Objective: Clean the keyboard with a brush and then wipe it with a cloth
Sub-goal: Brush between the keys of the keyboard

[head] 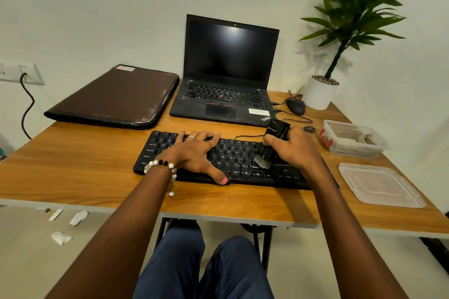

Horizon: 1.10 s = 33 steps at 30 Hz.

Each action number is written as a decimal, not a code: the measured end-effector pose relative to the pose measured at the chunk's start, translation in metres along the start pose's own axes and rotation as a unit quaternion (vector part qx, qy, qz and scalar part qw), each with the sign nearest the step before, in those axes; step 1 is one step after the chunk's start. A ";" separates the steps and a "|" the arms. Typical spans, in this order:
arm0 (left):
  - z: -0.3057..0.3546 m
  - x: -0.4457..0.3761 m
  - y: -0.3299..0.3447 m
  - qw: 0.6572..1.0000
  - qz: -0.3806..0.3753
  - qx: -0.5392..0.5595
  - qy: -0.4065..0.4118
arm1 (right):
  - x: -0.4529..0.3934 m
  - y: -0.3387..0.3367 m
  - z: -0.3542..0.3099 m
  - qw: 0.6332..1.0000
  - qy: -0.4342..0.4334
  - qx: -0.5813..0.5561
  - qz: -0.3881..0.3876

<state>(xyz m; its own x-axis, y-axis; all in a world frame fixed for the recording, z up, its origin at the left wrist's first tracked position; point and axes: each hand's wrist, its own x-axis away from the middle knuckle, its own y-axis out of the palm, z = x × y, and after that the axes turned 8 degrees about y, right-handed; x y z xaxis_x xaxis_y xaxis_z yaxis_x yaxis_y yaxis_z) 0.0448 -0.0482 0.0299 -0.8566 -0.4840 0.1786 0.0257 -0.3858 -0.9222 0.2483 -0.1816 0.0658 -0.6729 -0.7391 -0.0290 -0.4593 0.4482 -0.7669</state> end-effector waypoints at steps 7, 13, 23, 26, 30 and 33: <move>0.001 0.001 -0.001 1.000 0.004 -0.010 0.001 | 0.027 0.034 -0.028 0.988 -0.069 -0.140 0.007; 0.001 0.001 0.001 1.000 0.012 -0.009 0.001 | 0.025 0.040 -0.036 0.993 -0.109 -0.035 -0.025; 0.001 0.002 0.000 1.000 0.014 -0.012 0.001 | 0.018 0.039 -0.035 0.994 -0.075 -0.047 0.063; 0.001 0.002 0.000 1.000 0.011 -0.012 0.002 | 0.024 0.045 -0.032 0.993 -0.093 -0.055 0.039; 0.002 0.003 0.000 1.000 0.013 -0.009 -0.001 | 0.017 0.033 -0.026 0.998 -0.051 -0.031 -0.014; 0.002 0.002 0.000 1.000 0.013 -0.012 0.000 | 0.013 0.030 -0.025 0.998 -0.017 -0.036 0.040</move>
<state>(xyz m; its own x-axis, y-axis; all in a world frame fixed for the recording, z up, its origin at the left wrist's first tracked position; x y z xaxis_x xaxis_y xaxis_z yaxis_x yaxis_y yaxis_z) 0.0439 -0.0510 0.0310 -0.8562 -0.4928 0.1549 0.0345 -0.3538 -0.9347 0.2112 -0.1652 0.0586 -0.6892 -0.7160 -0.1113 -0.4459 0.5402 -0.7137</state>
